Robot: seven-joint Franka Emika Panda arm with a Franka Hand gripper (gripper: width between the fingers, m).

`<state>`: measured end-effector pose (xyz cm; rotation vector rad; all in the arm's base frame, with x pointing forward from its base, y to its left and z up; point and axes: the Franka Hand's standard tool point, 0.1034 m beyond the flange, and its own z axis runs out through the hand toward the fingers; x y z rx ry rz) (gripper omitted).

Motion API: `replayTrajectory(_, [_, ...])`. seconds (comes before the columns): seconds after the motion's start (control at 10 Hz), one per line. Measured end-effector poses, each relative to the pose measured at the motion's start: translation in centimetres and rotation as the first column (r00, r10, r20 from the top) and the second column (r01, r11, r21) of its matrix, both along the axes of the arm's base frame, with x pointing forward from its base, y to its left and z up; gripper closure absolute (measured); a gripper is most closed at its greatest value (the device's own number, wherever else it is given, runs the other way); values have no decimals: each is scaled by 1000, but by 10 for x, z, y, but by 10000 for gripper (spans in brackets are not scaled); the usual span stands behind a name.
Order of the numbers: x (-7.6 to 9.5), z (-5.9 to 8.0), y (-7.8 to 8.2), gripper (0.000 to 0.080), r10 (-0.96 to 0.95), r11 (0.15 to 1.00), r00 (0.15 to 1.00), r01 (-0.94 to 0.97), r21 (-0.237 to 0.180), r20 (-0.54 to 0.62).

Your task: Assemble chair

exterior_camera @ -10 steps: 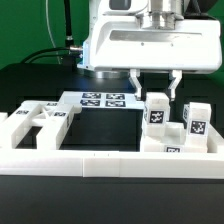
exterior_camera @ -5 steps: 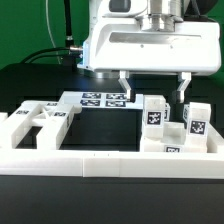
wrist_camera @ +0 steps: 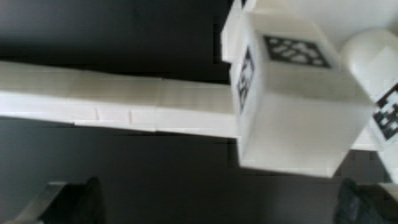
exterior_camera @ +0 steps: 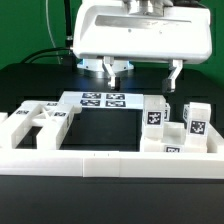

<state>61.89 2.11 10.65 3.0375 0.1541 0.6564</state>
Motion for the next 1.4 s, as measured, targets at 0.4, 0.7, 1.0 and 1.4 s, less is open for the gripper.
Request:
replayTrajectory(0.4, [1, -2, 3, 151, 4, 1000, 999, -4, 7, -35])
replayTrajectory(0.7, [1, -1, 15, 151, 6, 999, 966, 8, 52, -260])
replayTrajectory(1.0, [0, -10, 12, 151, 3, 999, 958, 12, 50, -288])
replayTrajectory(1.4, [-5, -21, 18, 181, -15, 998, 956, 31, 49, -294])
